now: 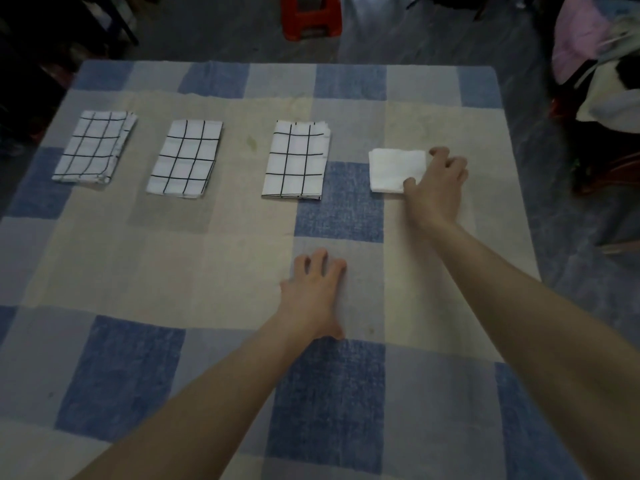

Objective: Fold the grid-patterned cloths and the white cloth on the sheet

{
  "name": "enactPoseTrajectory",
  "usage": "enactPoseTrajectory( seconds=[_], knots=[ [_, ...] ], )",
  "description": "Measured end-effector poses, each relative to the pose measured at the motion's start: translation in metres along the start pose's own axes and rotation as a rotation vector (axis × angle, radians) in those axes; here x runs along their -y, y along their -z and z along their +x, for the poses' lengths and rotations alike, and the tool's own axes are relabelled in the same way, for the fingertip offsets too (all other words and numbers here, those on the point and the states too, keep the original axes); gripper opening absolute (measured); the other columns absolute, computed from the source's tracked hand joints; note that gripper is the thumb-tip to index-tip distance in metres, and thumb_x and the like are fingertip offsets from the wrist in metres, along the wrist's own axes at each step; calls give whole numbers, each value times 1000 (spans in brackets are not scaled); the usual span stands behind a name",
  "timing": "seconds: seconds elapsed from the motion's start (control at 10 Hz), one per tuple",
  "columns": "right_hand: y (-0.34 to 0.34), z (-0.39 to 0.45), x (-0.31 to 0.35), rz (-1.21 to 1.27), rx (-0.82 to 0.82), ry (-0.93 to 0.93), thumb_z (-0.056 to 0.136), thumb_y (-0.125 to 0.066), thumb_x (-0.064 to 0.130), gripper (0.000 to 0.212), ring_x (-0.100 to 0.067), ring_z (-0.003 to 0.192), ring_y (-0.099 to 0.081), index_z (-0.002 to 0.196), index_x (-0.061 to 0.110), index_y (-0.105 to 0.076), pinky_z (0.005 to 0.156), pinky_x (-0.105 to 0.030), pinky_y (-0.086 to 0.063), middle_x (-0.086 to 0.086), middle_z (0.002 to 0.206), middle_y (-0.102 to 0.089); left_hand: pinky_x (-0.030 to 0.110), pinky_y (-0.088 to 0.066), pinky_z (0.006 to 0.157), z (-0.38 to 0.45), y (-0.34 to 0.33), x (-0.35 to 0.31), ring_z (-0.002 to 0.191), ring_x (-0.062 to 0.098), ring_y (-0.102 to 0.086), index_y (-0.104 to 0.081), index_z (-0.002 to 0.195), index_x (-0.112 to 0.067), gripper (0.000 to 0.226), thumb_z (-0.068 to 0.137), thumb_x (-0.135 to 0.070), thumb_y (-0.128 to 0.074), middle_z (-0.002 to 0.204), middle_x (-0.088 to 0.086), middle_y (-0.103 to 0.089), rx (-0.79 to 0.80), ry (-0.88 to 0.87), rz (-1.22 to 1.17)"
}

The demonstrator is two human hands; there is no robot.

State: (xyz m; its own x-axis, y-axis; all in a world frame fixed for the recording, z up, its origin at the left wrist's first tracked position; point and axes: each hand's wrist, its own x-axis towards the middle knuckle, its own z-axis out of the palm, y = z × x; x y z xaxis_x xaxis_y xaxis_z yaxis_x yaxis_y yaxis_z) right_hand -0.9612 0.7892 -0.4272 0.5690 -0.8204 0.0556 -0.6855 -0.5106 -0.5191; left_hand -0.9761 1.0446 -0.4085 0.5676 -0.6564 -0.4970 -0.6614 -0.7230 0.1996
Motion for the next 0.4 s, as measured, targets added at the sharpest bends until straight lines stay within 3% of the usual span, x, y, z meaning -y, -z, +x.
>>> enactPoseTrajectory(
  seconds=[0.1, 0.2, 0.3, 0.4],
  knots=[
    [-11, -12, -2, -206, 51, 267, 84, -54, 12, 31, -34, 111, -43, 115, 14, -54, 83, -41, -37, -14, 121, -47, 55, -47, 91, 0, -2, 1, 131, 30, -15, -22, 136, -32, 110, 50, -48, -87, 144, 1, -12, -16, -6, 0],
    [-9, -19, -1, -273, 161, 294, 91, -47, 18, 24, -34, 109, -44, 113, 11, -53, 81, -43, -37, -14, 120, -49, 56, -46, 93, -2, 0, 0, 133, 30, -13, -21, 138, -32, 110, 51, -48, -87, 145, 0, -11, -19, -7, -11],
    [0, -30, 3, -298, 240, 304, 94, -45, 27, 33, -34, 115, -43, 122, 10, -51, 87, -46, -38, -15, 127, -46, 55, -41, 100, -5, -3, 3, 137, 30, -10, -19, 142, -31, 109, 57, -50, -85, 151, 2, -8, -10, -12, -19],
    [17, -57, -4, -270, 232, 345, 91, -50, 26, 41, -34, 121, -43, 130, 12, -50, 93, -47, -38, -13, 137, -43, 49, -30, 112, -20, -11, 3, 142, 31, -11, -18, 146, -26, 98, 70, -49, -76, 158, 7, -3, -103, -72, -23]
  ],
)
